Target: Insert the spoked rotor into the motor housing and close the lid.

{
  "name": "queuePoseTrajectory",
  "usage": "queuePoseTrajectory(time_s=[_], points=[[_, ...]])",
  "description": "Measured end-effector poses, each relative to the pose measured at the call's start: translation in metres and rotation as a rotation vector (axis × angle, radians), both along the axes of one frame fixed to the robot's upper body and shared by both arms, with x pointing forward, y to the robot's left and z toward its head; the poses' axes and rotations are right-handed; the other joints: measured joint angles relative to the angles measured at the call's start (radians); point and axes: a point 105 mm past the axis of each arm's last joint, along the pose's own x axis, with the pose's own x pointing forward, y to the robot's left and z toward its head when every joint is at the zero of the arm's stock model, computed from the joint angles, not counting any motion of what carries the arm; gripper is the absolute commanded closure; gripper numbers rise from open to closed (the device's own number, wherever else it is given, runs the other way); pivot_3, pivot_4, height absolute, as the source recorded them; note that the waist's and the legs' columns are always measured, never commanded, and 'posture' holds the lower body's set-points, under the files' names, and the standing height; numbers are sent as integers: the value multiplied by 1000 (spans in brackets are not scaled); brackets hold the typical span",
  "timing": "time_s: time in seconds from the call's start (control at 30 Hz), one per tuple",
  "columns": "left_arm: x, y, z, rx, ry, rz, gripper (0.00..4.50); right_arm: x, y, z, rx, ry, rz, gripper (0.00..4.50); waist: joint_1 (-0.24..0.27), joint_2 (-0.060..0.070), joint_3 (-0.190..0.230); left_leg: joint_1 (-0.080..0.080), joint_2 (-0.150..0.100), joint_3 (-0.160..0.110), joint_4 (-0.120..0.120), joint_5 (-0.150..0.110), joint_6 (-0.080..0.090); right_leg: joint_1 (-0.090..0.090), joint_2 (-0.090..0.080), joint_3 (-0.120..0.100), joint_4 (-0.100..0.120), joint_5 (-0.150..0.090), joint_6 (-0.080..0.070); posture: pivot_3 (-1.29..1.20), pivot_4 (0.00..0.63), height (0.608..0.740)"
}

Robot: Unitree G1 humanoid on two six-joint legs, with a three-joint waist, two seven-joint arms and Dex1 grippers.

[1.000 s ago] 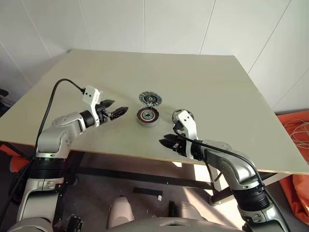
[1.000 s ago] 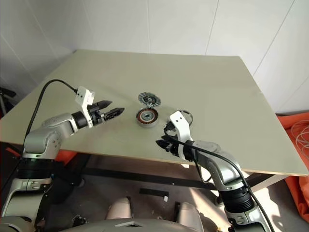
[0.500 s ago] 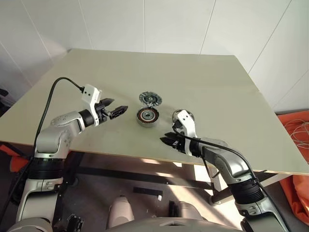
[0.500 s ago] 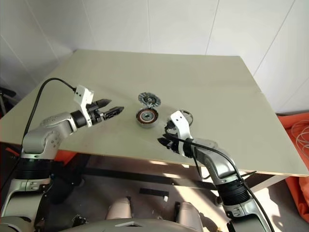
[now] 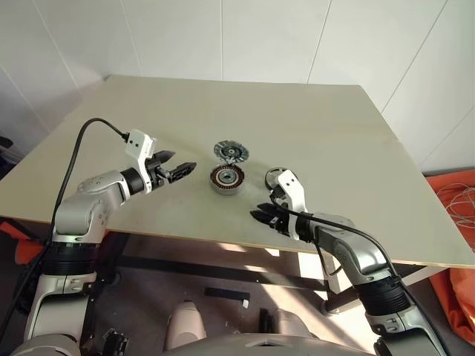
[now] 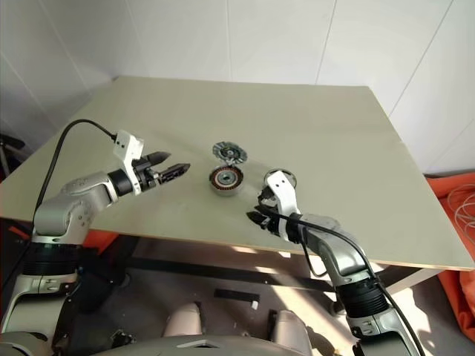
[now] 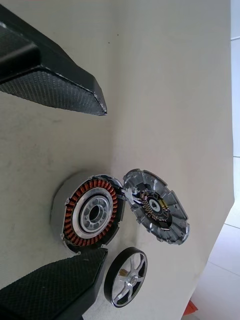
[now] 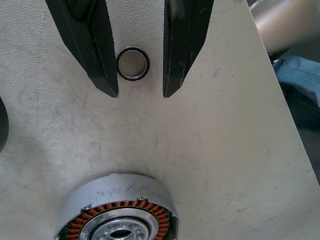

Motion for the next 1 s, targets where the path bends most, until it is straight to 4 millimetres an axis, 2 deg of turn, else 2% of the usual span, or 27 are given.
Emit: queuePoseTrajectory(time_s=[0.03,0.17,0.43,0.57,1.0], points=[[0,0,0,0,-1,0,0,0,0,1,1,-4,6,2215,0,0,0,0,0,0,0,0,0,0,0,0,0,0,0,0,0,740],[0,0,0,1,-3,1,0,-2,3,5,0,-18,28,853,0,0,0,0,0,0,0,0,0,0,0,0,0,0,0,0,0,740],[0,0,0,2,-3,2,0,-2,5,3,-12,-29,29,853,0,0,0,0,0,0,0,0,0,0,0,0,0,0,0,0,0,740],[0,1,1,5,-3,3,0,0,3,-5,-21,-17,11,853,0,0,0,0,0,0,0,0,0,0,0,0,0,0,0,0,0,740],[1,5,2,30,-11,14,0,0,0,-12,-17,-102,38,853,0,0,0,0,0,0,0,0,0,1,0,0,0,0,0,0,0,740]])
